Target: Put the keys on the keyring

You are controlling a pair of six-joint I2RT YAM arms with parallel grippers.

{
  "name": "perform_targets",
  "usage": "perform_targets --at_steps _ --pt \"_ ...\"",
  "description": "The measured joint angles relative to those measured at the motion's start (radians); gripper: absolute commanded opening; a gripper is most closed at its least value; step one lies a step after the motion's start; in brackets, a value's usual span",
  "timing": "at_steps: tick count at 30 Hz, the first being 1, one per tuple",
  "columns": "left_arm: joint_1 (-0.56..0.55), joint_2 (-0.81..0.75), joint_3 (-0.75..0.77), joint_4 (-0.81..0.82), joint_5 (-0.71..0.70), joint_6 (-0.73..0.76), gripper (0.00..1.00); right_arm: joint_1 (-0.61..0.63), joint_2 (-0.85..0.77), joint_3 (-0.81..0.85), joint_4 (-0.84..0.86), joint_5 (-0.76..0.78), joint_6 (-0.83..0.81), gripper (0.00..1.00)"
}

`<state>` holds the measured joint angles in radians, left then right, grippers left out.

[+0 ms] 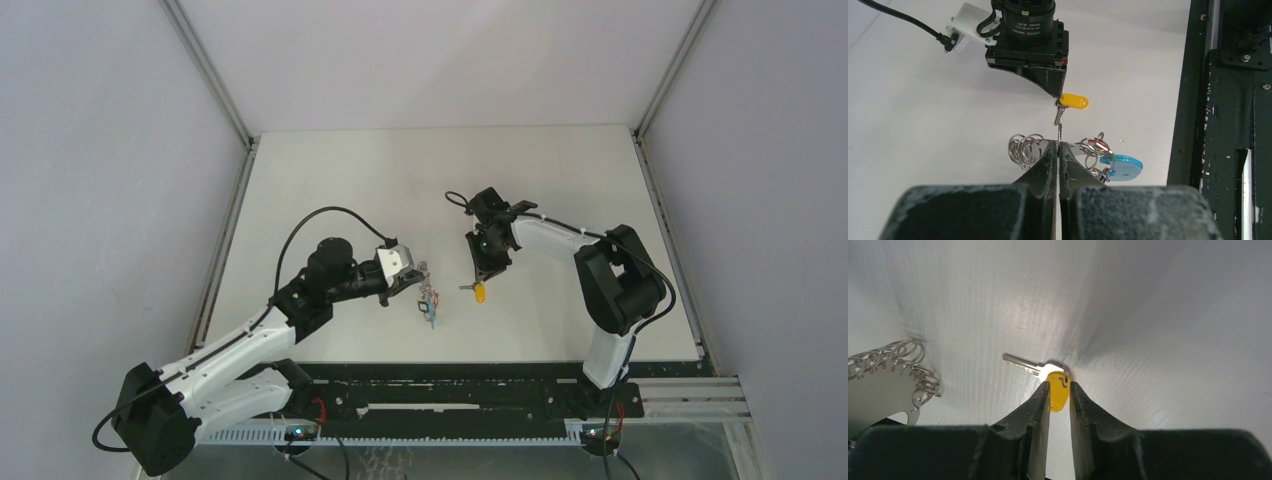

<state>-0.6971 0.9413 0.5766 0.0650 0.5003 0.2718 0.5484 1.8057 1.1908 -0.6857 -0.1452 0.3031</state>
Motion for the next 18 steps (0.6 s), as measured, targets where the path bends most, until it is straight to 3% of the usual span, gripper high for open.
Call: perform_targets --at_steps 18 --pt "0.0 0.0 0.0 0.0 0.0 0.0 0.0 -0.011 0.051 0.003 -0.006 -0.036 -0.002 0.15"
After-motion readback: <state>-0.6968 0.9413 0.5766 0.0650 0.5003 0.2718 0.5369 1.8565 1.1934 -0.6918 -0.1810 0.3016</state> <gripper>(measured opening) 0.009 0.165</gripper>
